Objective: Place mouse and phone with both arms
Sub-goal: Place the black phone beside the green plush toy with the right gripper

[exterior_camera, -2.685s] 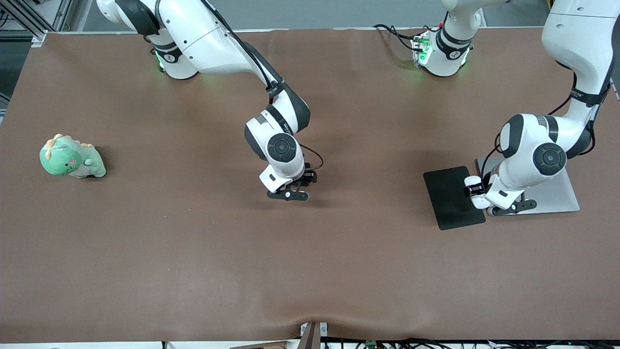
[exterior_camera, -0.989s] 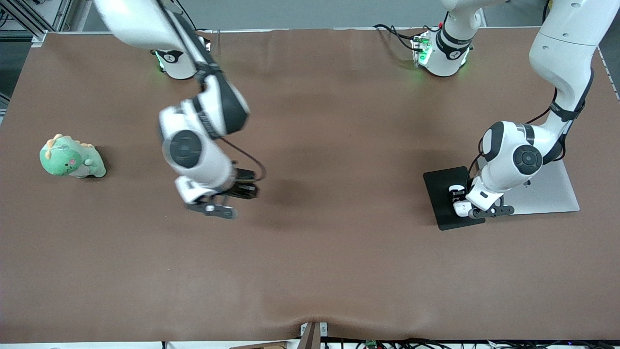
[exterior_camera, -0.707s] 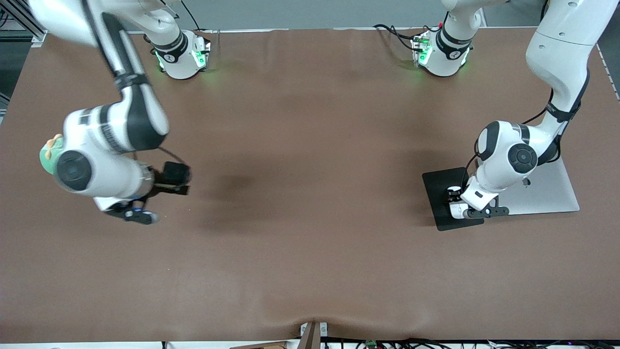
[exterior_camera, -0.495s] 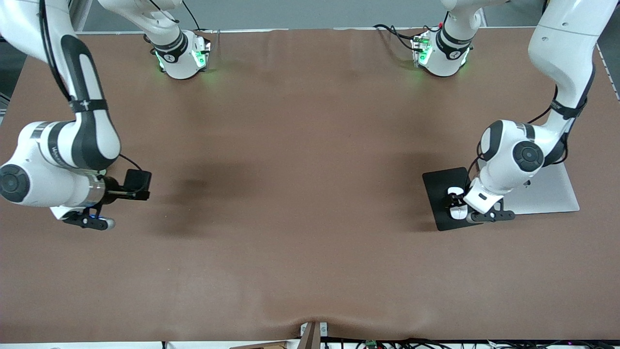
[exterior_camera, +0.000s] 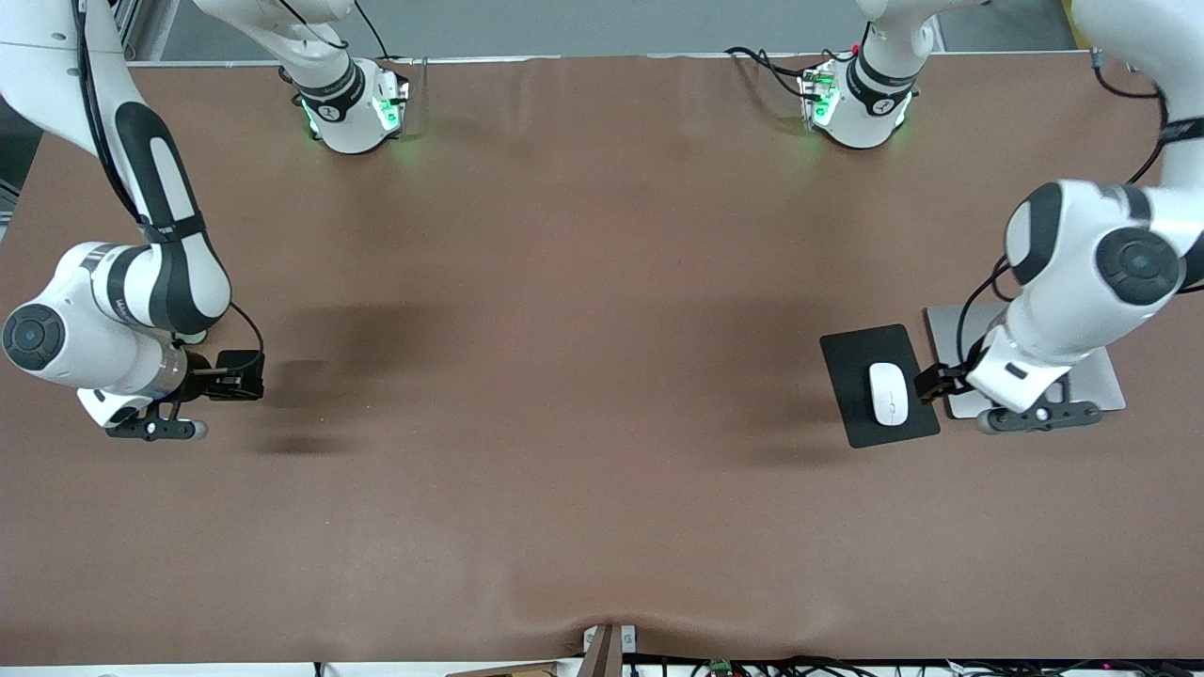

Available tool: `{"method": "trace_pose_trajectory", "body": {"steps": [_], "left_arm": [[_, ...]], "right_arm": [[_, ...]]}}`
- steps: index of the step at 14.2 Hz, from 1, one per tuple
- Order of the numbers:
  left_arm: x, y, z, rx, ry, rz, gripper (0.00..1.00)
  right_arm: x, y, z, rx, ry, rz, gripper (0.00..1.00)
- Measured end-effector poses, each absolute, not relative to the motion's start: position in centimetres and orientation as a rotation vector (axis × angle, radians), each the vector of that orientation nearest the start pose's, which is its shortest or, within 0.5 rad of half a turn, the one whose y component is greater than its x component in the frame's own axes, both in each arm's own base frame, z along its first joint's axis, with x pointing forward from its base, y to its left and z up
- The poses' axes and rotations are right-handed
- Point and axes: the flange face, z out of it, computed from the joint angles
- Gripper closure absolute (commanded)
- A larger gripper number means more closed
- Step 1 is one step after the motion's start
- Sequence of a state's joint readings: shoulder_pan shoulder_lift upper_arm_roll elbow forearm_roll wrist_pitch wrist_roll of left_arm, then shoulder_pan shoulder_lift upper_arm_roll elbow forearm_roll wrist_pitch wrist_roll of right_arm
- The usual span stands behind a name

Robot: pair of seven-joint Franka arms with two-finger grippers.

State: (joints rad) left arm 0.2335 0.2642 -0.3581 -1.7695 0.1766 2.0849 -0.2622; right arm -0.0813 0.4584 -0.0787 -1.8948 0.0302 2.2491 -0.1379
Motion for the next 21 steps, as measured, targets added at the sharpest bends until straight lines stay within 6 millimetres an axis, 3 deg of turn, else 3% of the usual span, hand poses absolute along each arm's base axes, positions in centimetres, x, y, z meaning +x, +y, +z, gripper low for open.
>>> {"method": "trace_pose_trajectory", "body": {"steps": [3,6,10,11,12,14,19,21], "left_arm": [[62.9,-4.1,49.0,-3.071,-0.178,-0.021,0.0],[62.3,-2.5,54.0,-3.051,-0.233,0.066,0.0],[60.5,-3.1,60.0,-3.042,-0.214,-0.016,0.0],[59.7,-3.5,61.3,-3.043,-0.183,-0.038,0.0],[59.0,-3.9,62.4,-3.058,-0.156,-0.054,0.0],[58.3,-4.3,63.6,-3.089,-0.131,-0.073,0.0],[57.9,-4.2,64.4,-3.094,-0.006,-0.088,0.0],[57.4,-4.9,64.8,-3.091,0.014,-0.097,0.0]], "right_arm": [[60.2,-13.0,22.3,-3.141,0.063,0.166,0.99],[58.3,-14.4,19.8,-3.137,0.085,0.188,0.97],[56.5,-16.4,18.4,-3.123,0.091,0.228,0.86],[56.2,-16.7,18.2,-3.12,0.099,0.237,0.77],[55.8,-16.9,18.0,-3.117,0.107,0.247,0.59],[55.3,-17.1,17.5,-3.113,0.116,0.261,0.0],[55.4,-17.0,17.5,-3.114,0.109,0.25,0.0],[56.2,-16.0,18.5,-3.12,0.076,0.213,0.0]]}}
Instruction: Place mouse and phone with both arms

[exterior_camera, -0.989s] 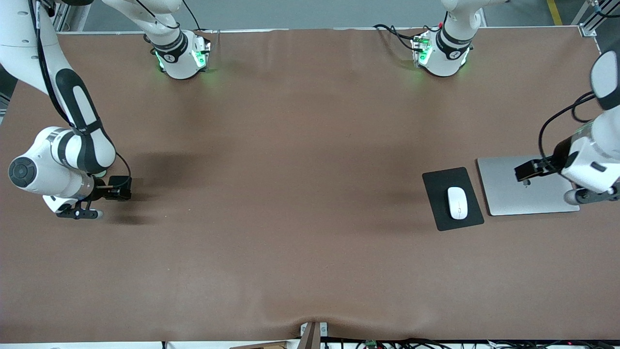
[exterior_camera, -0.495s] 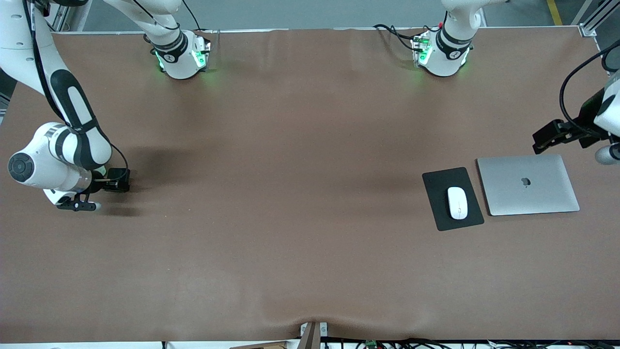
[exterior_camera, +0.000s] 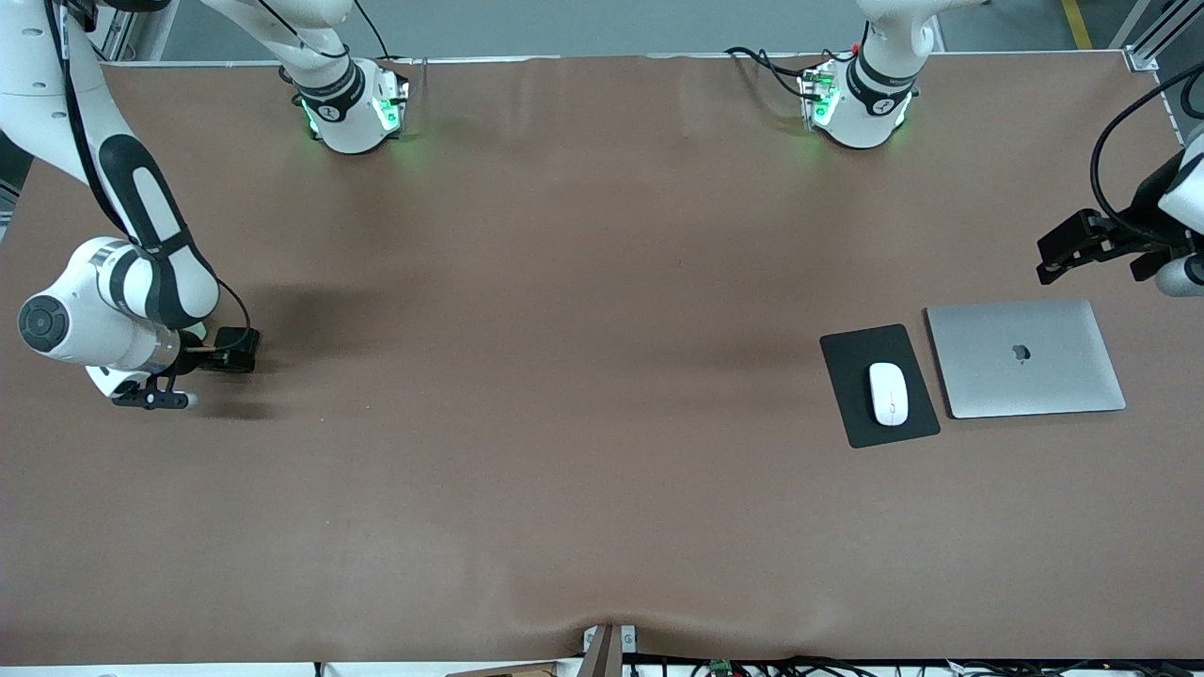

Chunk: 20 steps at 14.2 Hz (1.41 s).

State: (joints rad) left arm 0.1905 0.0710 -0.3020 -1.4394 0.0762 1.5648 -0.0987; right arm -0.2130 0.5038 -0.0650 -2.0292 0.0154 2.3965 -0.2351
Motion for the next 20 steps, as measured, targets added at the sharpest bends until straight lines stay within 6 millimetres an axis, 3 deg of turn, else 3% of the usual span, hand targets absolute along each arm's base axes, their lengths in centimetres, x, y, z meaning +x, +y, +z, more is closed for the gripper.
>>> {"method": "trace_pose_trajectory", "body": {"steps": [3,5,8,11,14,17,19,20], "left_arm": [[56.4,-5.4,64.9,-3.108,0.007,-0.089,0.0],[55.7,-5.2,64.7,-3.106,0.003,-0.076,0.0],[55.3,-4.9,64.5,-3.106,-0.006,-0.067,0.0],[55.3,-4.8,64.5,-3.106,-0.009,-0.069,0.0],[55.4,-4.0,64.5,-3.105,-0.032,-0.069,0.0],[55.4,-3.4,64.4,-3.105,-0.049,-0.067,0.0],[55.5,-3.2,64.2,-3.104,-0.055,-0.06,0.0],[55.6,-3.2,64.0,-3.104,-0.054,-0.056,0.0]], "right_arm": [[58.4,-12.0,21.6,-3.133,-0.031,0.145,0.0],[59.5,-9.0,24.4,-3.125,-0.038,0.197,0.0],[60.7,-4.4,30.3,-3.113,0.031,0.334,0.0],[60.3,-0.8,37.1,-3.118,0.048,0.357,0.0],[59.2,-0.6,45.2,-3.12,0.051,0.303,0.0],[58.7,-2.0,54.2,-3.122,0.085,0.242,0.0],[58.8,-3.1,58.0,-3.125,0.113,0.165,0.0],[58.8,-3.3,59.0,-3.126,0.119,0.142,0.0]]}}
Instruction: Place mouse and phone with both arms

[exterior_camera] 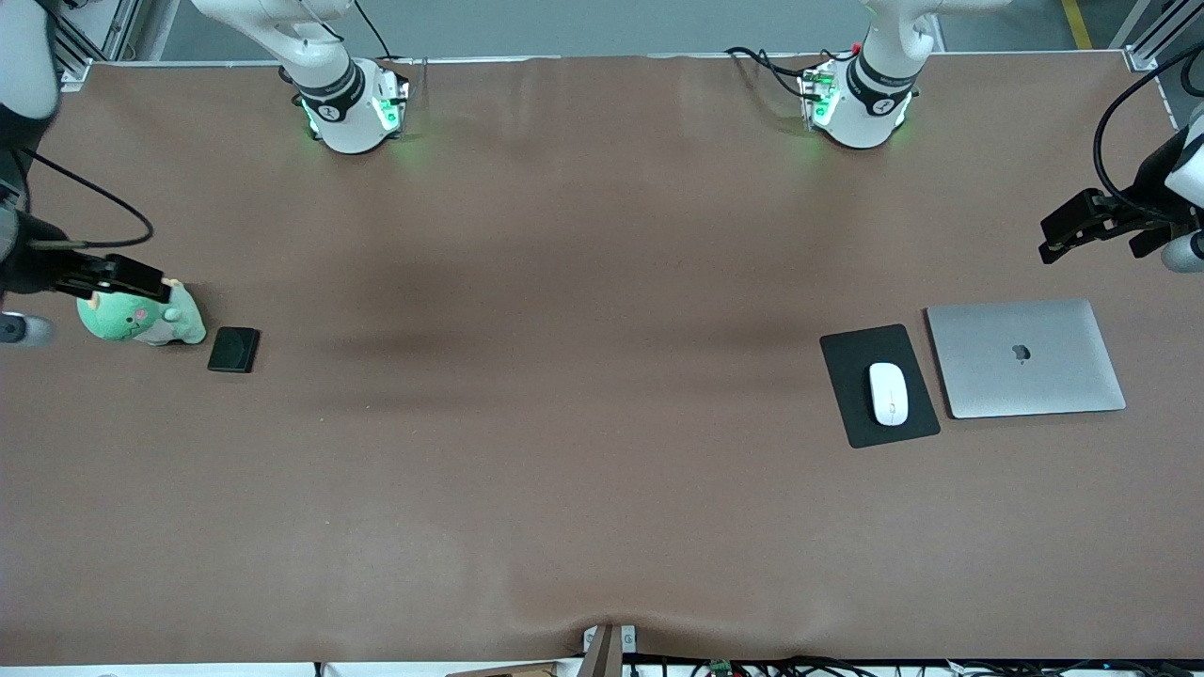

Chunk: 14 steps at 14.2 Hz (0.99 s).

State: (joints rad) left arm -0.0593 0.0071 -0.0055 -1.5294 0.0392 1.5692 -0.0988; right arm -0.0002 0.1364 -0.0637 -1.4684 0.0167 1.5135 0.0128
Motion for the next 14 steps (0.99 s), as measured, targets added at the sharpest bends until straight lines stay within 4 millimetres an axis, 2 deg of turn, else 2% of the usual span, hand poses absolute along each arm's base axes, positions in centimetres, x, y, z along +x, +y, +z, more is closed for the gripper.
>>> {"method": "trace_pose_trajectory", "body": {"steps": [3,7,10,14], "left_arm": [[55.9,-3.4,63.7,-3.13,-0.056,-0.048,0.0],[56.2,-3.5,63.3,-3.146,-0.058,-0.044,0.0],[56.2,-3.8,63.1,-3.146,-0.049,-0.036,0.0],[56.3,-4.1,62.9,-3.147,-0.04,-0.031,0.0]], "right_arm": [[58.5,-3.0,60.3,-3.125,0.119,0.12,0.0],[56.0,-1.7,63.3,-3.122,0.135,0.082,0.0],[54.7,-1.7,63.4,-3.12,0.137,0.092,0.0],[54.3,-1.3,63.2,-3.121,0.127,0.1,0.0]]}}
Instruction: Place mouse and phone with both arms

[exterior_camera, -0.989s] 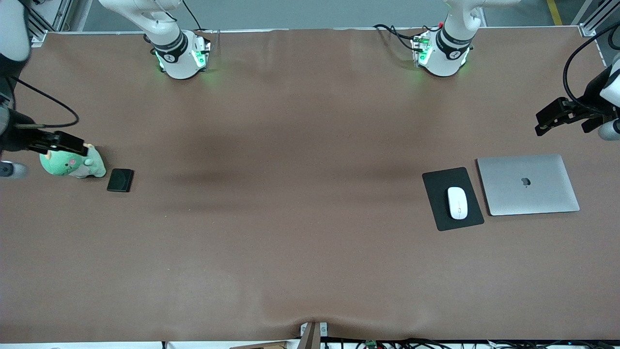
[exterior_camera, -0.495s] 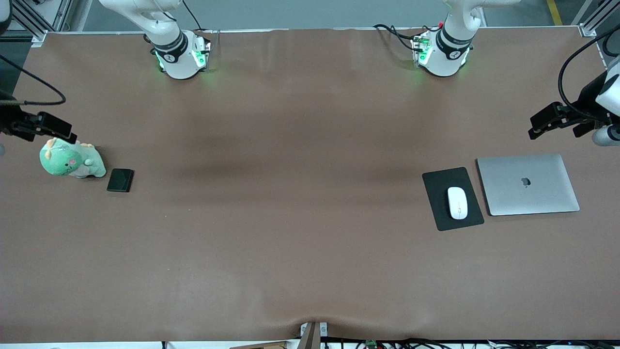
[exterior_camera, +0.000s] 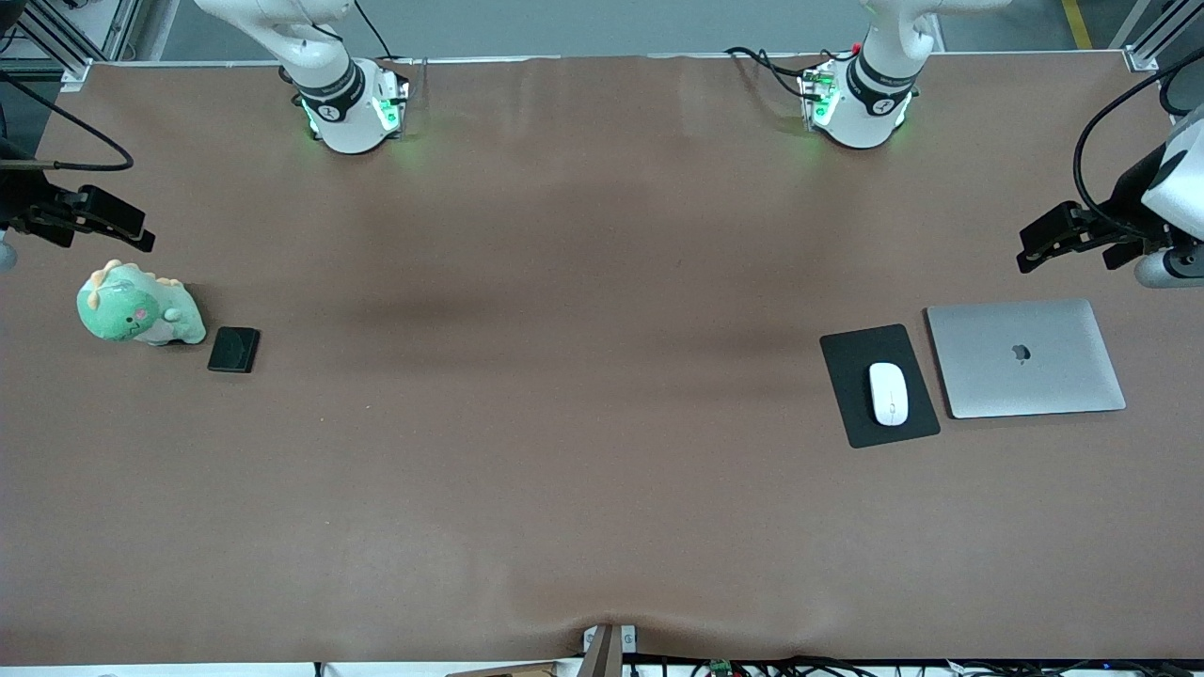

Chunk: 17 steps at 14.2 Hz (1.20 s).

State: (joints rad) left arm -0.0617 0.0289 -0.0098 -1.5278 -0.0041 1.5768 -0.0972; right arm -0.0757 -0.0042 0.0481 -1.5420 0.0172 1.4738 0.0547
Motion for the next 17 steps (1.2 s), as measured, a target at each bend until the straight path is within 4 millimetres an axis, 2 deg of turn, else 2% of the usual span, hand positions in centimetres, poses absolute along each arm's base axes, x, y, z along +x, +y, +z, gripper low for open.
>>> {"method": "trace_pose_trajectory", "body": {"steps": [8,17], "left_arm": [[55.6,-3.7,64.1,-3.145,-0.049,0.016,0.0],[55.5,-3.5,64.0,-3.144,-0.054,0.029,0.0]], "right_arm": [[54.1,-2.1,63.6,-3.12,0.15,0.09,0.0],[54.1,-2.3,63.5,-3.12,0.154,0.084,0.0]]}}
